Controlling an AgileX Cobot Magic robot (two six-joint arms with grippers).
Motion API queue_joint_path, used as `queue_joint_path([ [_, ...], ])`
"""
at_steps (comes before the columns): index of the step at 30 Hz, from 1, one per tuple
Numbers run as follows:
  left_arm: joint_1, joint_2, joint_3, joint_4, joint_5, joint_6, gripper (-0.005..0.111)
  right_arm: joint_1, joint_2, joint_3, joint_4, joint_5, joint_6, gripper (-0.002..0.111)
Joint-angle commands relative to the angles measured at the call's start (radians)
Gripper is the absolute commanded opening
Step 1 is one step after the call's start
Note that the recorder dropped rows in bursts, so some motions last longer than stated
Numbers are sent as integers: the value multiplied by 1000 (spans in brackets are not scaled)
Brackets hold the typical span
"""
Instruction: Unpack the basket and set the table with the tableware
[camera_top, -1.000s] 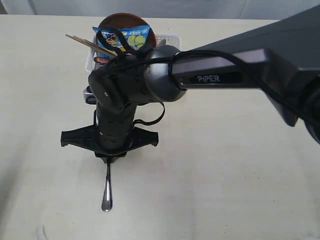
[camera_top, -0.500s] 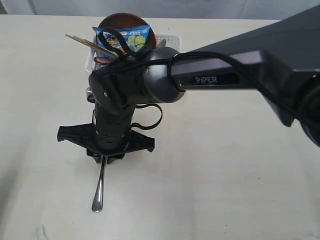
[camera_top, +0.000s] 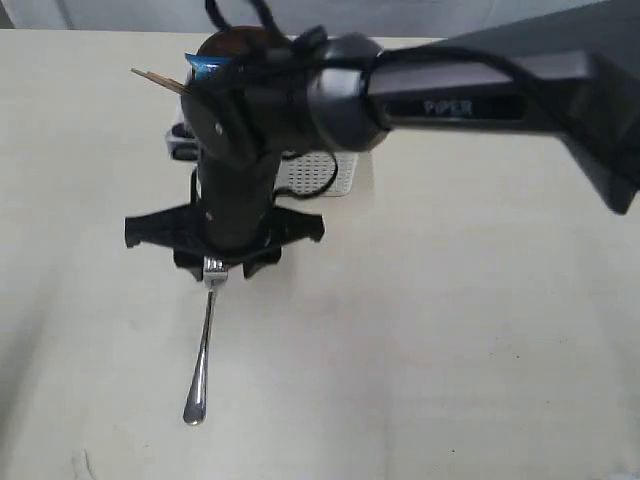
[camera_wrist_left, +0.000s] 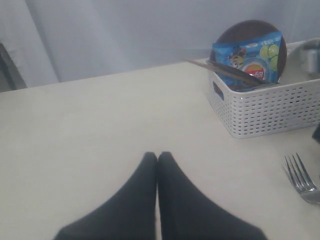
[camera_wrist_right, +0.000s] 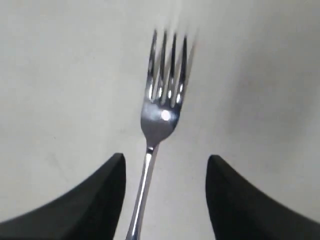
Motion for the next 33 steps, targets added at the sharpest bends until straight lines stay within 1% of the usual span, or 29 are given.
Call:
queue_joint_path([
  [1,-7,-3,3,-11,-2,2,0,-49,-48,-145,-42,105,-132,48],
  [4,-7,-3,3,-11,-2,2,0,-69,-53,-266,-120,149,-158,48],
  [6,-7,-3,3,-11,-2,2,0,-78,-47,-333,-245,176,-155,48],
  [9,-7,-3,3,-11,-2,2,0,-88,-23,-382,-388,186,-148,48],
  [12,-7,-3,3,-11,-2,2,0,-113,52,-406,-398,156,-254,48],
  [16,-7,-3,3,-11,-2,2,0,-118,139,-406,-441,76,-359,48],
  [19,-7,-3,3,-11,-2,2,0,-118,179,-407,-476,-4,-371,48],
  [24,-7,-3,3,-11,-2,2,0,-118,216,-407,-541,-42,-371,48],
  [25,-7,-3,3,-11,-2,2,0,-118,221,-407,-562,-44,-371,46],
  [30,-7,-3,3,-11,-2,2,0,-118,241,-407,-606,-44,-371,24],
  [33,-7,-3,3,-11,-2,2,0,-118,246,-407,-606,-44,-369,16],
])
